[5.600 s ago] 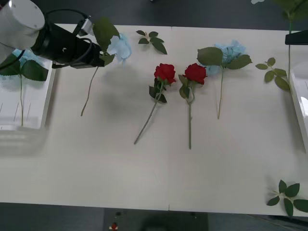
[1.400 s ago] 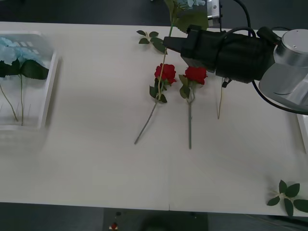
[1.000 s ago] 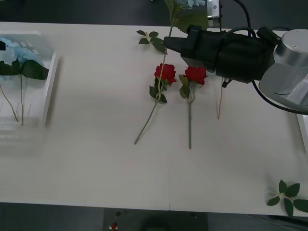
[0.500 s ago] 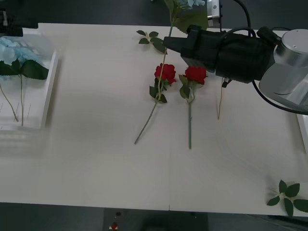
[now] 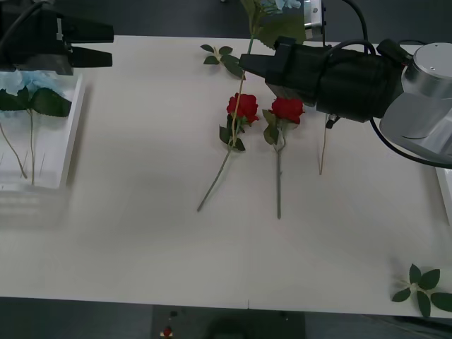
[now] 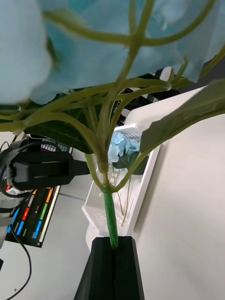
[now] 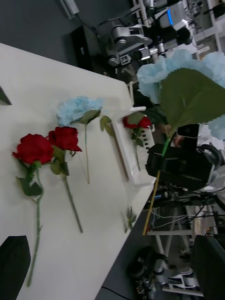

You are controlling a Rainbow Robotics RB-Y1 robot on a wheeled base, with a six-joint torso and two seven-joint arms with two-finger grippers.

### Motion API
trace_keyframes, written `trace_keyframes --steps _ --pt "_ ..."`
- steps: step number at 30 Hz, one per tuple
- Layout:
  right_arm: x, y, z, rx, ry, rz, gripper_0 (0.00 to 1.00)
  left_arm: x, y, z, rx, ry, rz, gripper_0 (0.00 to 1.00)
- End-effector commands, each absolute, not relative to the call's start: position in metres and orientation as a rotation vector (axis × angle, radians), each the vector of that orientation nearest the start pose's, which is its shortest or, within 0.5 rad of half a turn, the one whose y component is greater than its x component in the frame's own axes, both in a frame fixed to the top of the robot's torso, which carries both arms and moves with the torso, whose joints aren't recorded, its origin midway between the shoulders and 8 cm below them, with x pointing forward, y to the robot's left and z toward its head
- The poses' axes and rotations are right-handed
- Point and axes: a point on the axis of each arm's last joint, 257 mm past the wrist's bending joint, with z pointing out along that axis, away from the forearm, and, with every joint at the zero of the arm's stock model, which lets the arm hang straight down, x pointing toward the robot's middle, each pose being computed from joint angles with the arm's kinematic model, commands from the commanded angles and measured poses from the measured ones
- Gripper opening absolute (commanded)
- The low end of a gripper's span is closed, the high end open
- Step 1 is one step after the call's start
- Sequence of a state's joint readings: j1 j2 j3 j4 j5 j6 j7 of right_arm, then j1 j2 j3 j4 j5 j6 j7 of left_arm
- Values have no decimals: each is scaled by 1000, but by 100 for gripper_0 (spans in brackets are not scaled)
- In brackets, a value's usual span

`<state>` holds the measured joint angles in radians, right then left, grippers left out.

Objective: Put the red flowers into the right box and the blue flowers into the left box

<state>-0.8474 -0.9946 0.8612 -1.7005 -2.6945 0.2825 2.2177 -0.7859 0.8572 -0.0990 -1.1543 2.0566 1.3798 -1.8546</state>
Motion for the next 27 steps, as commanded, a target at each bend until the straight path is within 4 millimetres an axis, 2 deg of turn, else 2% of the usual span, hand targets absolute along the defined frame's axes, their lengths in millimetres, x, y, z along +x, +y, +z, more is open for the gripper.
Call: trace_keyframes --steps 1,5,10,13,17,27 --pt "501 -9 2 -303 1765 1424 0 505 143 45 584 1850 -1475 100" --pt "501 -9 2 -303 1765 1424 0 505 124 63 613 1707 -1531 100" --pt "501 -9 2 -303 1765 1424 0 507 117 80 623 1581 -1542 100" --pt "501 -9 2 -303 1765 1424 0 505 117 81 633 1535 -1546 100" --pt "501 -9 2 -303 1765 1424 0 505 118 67 655 1522 -1517 100" --pt "501 -9 2 -303 1765 1424 0 495 90 20 705 1601 -1543 100"
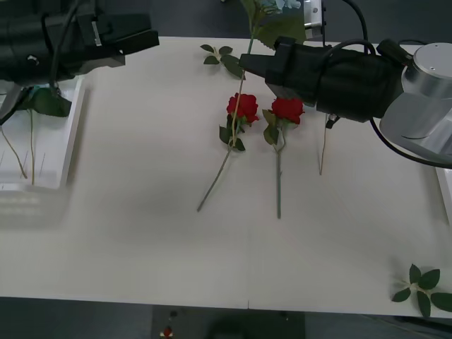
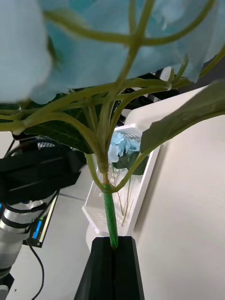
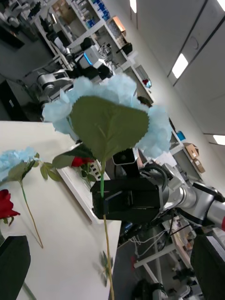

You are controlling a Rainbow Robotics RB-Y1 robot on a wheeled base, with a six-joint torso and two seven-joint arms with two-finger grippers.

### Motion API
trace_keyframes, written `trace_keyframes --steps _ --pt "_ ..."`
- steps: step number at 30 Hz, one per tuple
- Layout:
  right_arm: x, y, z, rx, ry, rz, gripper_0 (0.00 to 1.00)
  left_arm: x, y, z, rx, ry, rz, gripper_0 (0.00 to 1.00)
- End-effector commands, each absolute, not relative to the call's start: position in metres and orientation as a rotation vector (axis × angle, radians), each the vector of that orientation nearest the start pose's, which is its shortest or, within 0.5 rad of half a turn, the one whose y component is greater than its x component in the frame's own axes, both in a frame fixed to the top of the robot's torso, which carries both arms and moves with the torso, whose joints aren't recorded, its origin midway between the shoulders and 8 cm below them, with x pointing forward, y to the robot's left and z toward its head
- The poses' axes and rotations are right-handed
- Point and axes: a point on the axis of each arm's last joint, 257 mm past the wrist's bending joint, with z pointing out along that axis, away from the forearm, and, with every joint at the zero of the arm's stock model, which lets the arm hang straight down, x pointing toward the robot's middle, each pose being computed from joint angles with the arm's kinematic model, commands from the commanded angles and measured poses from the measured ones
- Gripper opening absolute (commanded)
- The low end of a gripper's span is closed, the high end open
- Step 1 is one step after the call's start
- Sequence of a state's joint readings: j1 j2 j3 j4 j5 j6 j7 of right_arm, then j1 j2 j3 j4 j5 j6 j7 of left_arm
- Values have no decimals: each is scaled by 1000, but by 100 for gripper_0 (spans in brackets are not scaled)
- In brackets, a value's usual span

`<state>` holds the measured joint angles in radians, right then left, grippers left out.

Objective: Put the red flowers into the right box and the blue flowers into the left box

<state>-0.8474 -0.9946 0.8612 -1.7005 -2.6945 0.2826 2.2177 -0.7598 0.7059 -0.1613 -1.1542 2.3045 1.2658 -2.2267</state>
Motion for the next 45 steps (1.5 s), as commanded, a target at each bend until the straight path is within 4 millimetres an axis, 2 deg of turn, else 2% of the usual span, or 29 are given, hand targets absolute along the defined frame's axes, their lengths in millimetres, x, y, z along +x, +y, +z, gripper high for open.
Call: trace_keyframes --steps 1,7,17,23,31,45 --pt "501 -9 2 -303 1765 1424 0 495 87 14 707 1615 -1543 100" --pt "501 -9 2 -303 1765 1424 0 489 59 -15 731 1679 -1547 100" --pt "501 -9 2 -303 1765 1424 0 475 9 -30 755 1678 -1599 100" --pt "501 -9 2 -303 1765 1424 0 464 -17 -46 772 1696 -1629 100" --pt "501 -9 2 -303 1765 1424 0 454 -41 -68 781 1738 -1613 100" --pt "501 -9 2 -303 1765 1424 0 443 -70 -68 772 1718 -1635 100"
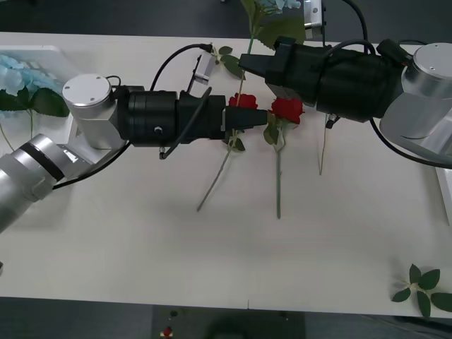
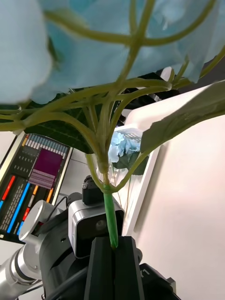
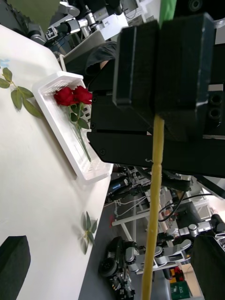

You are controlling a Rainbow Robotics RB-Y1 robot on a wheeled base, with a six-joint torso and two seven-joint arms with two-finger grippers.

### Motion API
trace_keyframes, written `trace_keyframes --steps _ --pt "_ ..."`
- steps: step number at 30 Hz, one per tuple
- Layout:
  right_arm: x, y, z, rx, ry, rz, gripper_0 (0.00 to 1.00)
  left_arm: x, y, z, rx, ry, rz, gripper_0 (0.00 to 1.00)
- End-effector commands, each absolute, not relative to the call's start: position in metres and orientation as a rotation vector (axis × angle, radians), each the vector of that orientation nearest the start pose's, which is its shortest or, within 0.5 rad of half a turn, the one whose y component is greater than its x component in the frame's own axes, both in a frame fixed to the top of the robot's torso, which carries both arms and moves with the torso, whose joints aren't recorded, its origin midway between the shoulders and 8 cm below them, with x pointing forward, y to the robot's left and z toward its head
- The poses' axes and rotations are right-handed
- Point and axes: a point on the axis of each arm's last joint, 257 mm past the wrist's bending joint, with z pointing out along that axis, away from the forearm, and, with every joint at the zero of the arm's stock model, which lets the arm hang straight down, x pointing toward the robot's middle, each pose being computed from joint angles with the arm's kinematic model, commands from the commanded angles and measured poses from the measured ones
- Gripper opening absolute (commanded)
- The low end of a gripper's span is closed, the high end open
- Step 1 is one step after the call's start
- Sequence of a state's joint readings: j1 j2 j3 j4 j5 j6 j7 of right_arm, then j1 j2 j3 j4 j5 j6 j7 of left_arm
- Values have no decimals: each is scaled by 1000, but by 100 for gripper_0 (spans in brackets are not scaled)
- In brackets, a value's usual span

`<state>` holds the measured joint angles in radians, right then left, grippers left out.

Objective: Put the red flowers into the right box and the blue flowers into the left box

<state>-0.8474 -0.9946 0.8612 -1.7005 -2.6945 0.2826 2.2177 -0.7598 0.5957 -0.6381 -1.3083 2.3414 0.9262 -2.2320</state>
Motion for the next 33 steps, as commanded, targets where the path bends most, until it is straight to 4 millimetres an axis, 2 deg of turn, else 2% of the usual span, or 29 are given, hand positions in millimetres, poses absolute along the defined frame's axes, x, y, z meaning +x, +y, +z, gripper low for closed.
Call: trace_keyframes --steps 1,2,3,4,5,6,25,26,28,33 --pt "501 -9 2 -303 1765 1424 0 444 -73 -68 764 1716 -1626 100" --pt "501 -9 2 -303 1765 1424 0 445 -74 -68 761 1713 -1622 100" --pt "501 -9 2 -303 1765 1424 0 445 -76 -67 758 1709 -1616 79" --pt "501 -9 2 -303 1765 1424 0 445 -79 -65 754 1701 -1608 40" --pt "501 -9 2 -303 1765 1424 0 446 -79 -64 747 1698 -1604 25" --pt "501 -9 2 -303 1765 1424 0 445 -80 -63 747 1697 -1605 1" --pt "501 -9 2 -303 1765 1424 0 445 -81 -64 750 1692 -1601 0" --pt "501 -9 2 -303 1765 1424 41 446 -80 -63 752 1691 -1598 0" --pt "501 -9 2 -303 1765 1424 100 445 -80 -65 755 1692 -1597 0" --pt "501 -9 2 -303 1765 1424 100 446 -80 -64 753 1690 -1596 0"
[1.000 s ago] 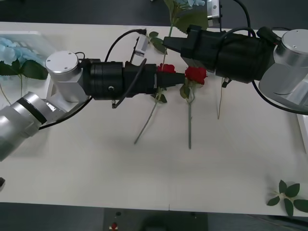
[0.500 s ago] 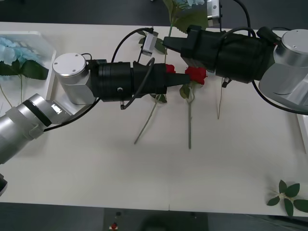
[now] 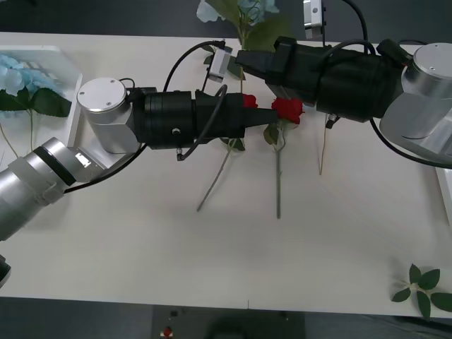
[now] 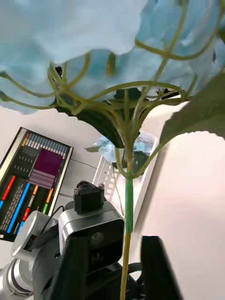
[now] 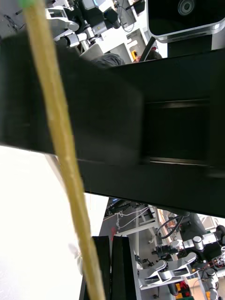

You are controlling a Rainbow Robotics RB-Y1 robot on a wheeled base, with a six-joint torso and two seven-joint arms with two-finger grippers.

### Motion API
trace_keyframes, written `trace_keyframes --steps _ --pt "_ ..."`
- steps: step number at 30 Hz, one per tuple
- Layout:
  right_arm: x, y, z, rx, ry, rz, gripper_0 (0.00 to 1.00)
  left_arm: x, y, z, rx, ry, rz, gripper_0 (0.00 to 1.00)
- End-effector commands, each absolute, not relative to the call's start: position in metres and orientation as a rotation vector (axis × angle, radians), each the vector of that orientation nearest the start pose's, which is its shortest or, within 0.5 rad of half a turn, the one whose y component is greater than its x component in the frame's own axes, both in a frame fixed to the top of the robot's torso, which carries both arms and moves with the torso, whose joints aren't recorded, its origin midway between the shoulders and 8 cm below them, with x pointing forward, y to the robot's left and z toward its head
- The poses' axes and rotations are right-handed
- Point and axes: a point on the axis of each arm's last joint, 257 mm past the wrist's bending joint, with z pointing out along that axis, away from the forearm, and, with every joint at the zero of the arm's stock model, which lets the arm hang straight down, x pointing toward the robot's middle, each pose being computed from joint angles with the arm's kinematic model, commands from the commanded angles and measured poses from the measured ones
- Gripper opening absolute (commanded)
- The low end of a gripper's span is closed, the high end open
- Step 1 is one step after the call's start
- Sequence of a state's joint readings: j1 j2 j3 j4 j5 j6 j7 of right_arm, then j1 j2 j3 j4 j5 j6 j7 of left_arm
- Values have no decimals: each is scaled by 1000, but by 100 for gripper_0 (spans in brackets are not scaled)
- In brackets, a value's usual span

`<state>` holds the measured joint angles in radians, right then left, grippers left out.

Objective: Put the red flowers into the right box and the blue flowers into the left box

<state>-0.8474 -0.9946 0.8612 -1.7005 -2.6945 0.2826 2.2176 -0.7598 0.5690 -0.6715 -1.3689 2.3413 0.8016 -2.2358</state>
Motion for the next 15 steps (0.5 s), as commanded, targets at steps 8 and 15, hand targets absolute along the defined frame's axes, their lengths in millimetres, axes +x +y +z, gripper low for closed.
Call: trace_keyframes --steps 8,15 --pt "501 -9 2 -303 1765 1424 100 450 -72 -64 748 1696 -1581 0" --pt "500 -13 -13 -273 1785 1434 100 462 -41 -56 720 1702 -1557 0"
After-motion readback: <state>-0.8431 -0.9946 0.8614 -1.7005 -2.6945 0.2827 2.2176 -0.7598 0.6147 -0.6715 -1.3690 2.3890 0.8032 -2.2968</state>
